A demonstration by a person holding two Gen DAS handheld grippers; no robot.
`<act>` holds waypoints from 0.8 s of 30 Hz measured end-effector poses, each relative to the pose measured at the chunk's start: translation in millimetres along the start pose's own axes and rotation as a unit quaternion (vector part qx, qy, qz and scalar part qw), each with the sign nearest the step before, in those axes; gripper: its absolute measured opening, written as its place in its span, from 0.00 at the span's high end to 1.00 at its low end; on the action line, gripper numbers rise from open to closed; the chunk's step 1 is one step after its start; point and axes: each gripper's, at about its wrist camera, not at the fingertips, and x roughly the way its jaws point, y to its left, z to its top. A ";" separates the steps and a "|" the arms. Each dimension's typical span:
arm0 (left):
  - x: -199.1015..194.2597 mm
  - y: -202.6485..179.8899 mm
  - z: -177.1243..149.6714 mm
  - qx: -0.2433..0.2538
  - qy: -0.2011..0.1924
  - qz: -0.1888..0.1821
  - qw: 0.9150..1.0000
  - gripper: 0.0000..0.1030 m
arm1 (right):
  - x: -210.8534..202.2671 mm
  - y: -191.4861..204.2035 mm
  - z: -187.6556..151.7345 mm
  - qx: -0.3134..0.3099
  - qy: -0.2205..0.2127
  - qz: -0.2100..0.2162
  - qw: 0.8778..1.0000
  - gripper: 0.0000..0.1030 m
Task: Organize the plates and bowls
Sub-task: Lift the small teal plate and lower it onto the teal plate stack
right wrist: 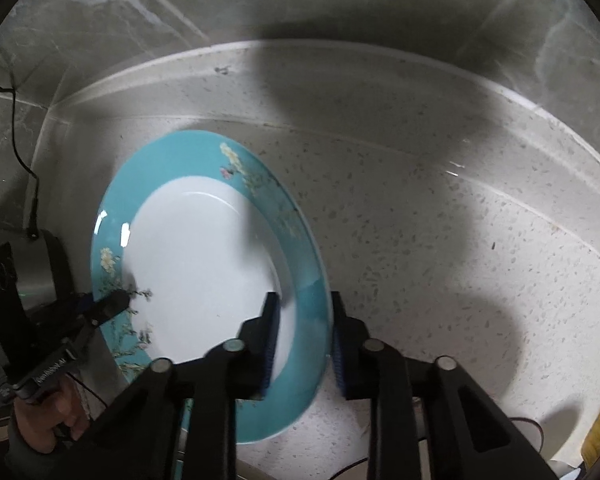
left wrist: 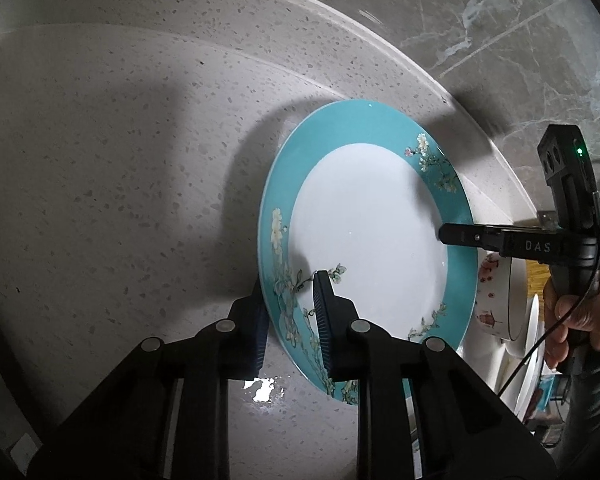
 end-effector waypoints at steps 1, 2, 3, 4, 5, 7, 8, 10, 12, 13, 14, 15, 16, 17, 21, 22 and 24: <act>1.3 -2.3 0.3 0.001 -0.001 0.002 1.000 0.82 | -0.1 1.1 -0.7 -0.002 -0.002 0.000 1.000 0.80; 1.1 -3.4 0.6 0.003 -0.003 0.006 1.000 0.82 | -0.3 2.2 -1.5 -0.004 -0.004 -0.002 1.000 0.80; 1.1 -4.0 1.1 0.005 -0.003 0.009 1.000 0.81 | -0.5 4.6 -2.5 -0.008 -0.007 -0.005 1.000 0.80; 1.3 -5.0 0.9 0.006 -0.003 0.010 1.000 0.81 | -0.6 5.8 -3.4 -0.006 -0.010 -0.006 1.000 0.80; 1.1 -4.6 1.5 0.004 -0.003 0.008 1.000 0.81 | -1.0 6.4 -3.8 -0.004 -0.012 -0.005 1.000 0.80; 1.0 -4.1 1.7 0.003 -0.004 0.009 1.000 0.81 | -2.8 8.9 -4.6 -0.002 -0.017 -0.004 1.000 0.80; -0.1 -3.1 1.7 0.001 -0.005 0.008 1.000 0.81 | -4.1 9.2 -5.9 -0.001 -0.019 -0.003 1.000 0.81; -4.4 -3.0 1.5 -0.002 -0.011 0.009 1.000 0.81 | -10.2 5.0 -13.3 -0.002 -0.022 -0.001 1.000 0.81; -11.8 -5.4 1.2 0.003 -0.020 0.013 1.000 0.81 | -14.6 5.1 -18.1 -0.003 -0.026 0.000 1.000 0.81; -16.5 -8.6 1.3 0.010 -0.025 0.017 0.999 0.81 | -17.6 7.1 -20.3 -0.004 -0.030 0.002 1.000 0.81; -21.2 -11.2 0.7 0.013 -0.030 0.018 0.999 0.81 | -19.7 9.1 -24.4 -0.003 -0.034 0.003 0.999 0.81; -24.6 -13.1 0.2 0.015 -0.033 0.017 0.999 0.81 | -23.2 9.7 -26.8 -0.001 -0.039 0.005 0.999 0.81; -28.2 -15.2 -0.7 0.018 -0.035 0.016 0.999 0.81 | -29.1 11.2 -29.8 -0.002 -0.046 0.006 0.999 0.81; -33.9 -19.2 -2.6 0.023 -0.039 0.016 0.999 0.81 | -32.6 11.3 -32.4 -0.001 -0.050 0.007 0.999 0.81; -53.6 -32.1 -11.3 0.038 -0.048 0.004 0.998 0.81 | -53.1 3.6 -47.7 0.002 -0.069 0.011 0.998 0.81; -59.2 -35.8 -14.0 0.042 -0.050 0.001 0.998 0.81 | -59.5 2.4 -53.0 0.004 -0.075 0.013 0.997 0.81; -72.2 -42.6 -19.3 0.050 -0.054 -0.007 0.997 0.81 | -70.2 0.3 -62.5 0.006 -0.084 0.015 0.996 0.81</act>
